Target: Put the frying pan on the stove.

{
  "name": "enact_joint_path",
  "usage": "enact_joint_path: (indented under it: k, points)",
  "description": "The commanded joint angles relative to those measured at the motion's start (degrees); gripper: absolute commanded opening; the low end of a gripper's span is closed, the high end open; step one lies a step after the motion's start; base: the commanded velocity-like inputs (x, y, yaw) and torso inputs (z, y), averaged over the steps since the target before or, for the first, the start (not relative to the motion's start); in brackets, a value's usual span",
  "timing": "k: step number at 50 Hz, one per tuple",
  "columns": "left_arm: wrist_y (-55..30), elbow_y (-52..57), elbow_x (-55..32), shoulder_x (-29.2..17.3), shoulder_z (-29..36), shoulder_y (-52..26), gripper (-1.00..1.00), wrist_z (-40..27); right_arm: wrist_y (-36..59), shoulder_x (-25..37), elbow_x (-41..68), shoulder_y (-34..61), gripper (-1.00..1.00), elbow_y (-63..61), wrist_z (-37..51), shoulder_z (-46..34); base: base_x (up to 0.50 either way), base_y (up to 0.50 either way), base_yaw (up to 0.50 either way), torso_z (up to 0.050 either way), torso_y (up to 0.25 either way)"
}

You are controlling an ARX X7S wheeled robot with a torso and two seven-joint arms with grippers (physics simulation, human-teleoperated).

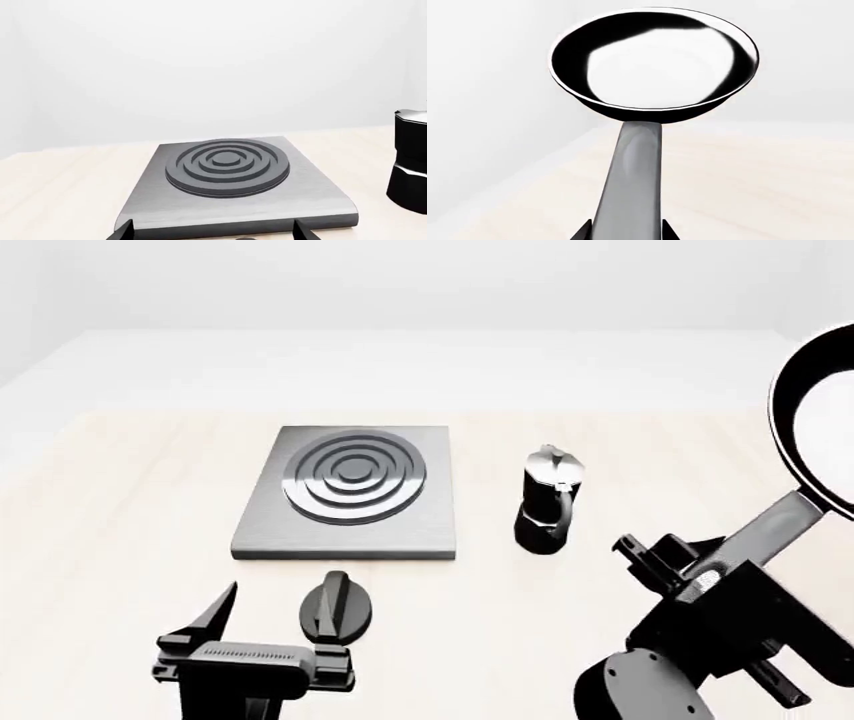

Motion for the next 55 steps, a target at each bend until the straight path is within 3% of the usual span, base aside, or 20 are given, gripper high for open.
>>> enact_joint_path:
  k: [1, 32, 55]
  points:
    - [-0.30, 0.25, -0.07, -0.22, 0.23, -0.14, 1.00, -0.21, -1.01, 2.51, 0.04, 0.49, -1.00, -3.95, -3.97, -1.66, 0.00, 0.00, 0.00, 0.000, 0.000]
    - [0.63, -1.12, -0.21, -0.24, 0.88, -0.27, 1.00, -0.51, -6.64, 7.09, 1.11, -0.50, -1.00, -6.35, -15.70, -6.67, 0.00, 0.00, 0.00, 0.000, 0.002]
    - [-0.30, -0.70, -0.08, -0.52, 1.64, -1.02, 1.00, -0.86, -2.71, 9.68, 4.64, 3.01, -1.00, -7.83, -24.31, -12.47, 0.00, 0.00, 0.00, 0.000, 0.002]
